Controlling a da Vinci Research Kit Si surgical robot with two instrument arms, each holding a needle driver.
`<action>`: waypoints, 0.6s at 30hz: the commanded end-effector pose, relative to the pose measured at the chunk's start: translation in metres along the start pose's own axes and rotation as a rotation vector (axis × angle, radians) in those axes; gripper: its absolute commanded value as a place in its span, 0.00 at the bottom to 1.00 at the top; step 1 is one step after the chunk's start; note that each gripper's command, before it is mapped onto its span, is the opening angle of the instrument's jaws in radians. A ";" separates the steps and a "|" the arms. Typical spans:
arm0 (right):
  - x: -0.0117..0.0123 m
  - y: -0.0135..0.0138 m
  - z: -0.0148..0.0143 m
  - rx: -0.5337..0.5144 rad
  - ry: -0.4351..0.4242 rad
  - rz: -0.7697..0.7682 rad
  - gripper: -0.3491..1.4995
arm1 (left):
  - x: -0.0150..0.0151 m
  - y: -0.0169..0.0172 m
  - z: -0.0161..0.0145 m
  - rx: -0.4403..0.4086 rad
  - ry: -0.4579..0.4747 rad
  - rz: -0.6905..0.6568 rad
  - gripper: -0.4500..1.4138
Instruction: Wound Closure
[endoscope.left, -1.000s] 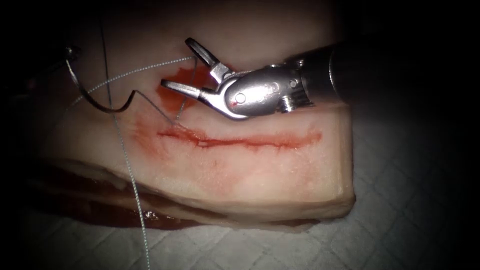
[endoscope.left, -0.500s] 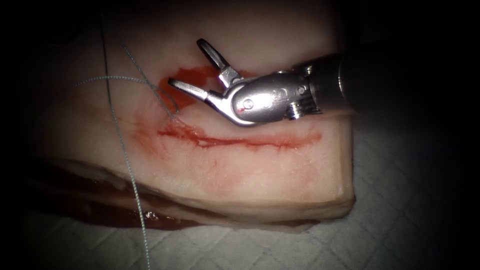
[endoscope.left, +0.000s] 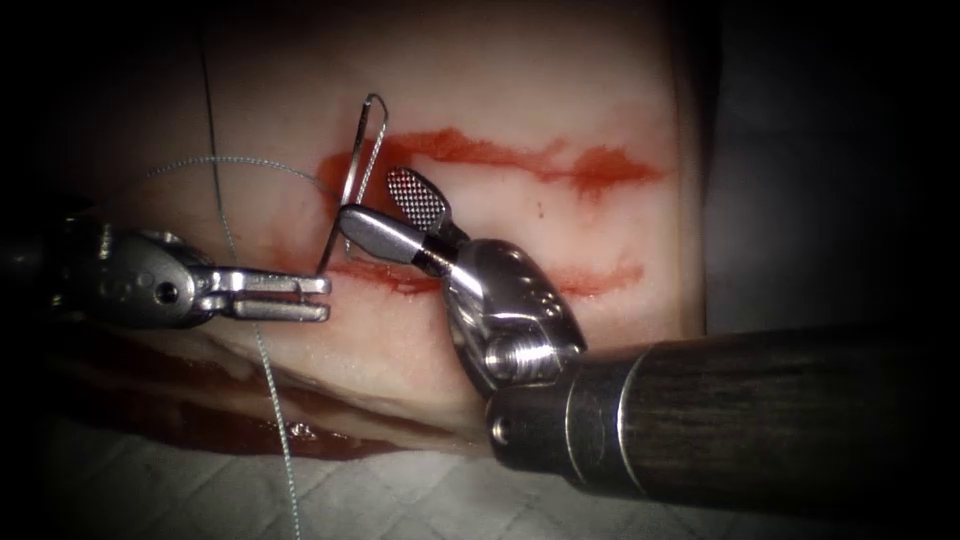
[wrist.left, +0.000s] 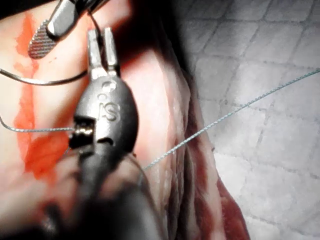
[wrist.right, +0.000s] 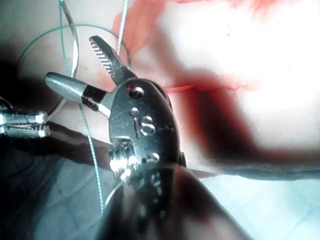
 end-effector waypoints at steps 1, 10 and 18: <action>-0.0001 -0.0005 0.0002 -0.005 0.001 0.008 0.66 | 0.0003 0.0000 0.0004 0.010 0.007 0.016 0.00; 0.0003 -0.0013 0.0003 0.039 0.014 0.076 0.68 | 0.0004 -0.0010 0.0011 0.053 0.072 0.104 0.00; 0.0013 -0.0020 0.0006 0.037 0.008 0.139 0.67 | 0.0002 -0.0021 0.0022 0.106 0.032 0.140 0.00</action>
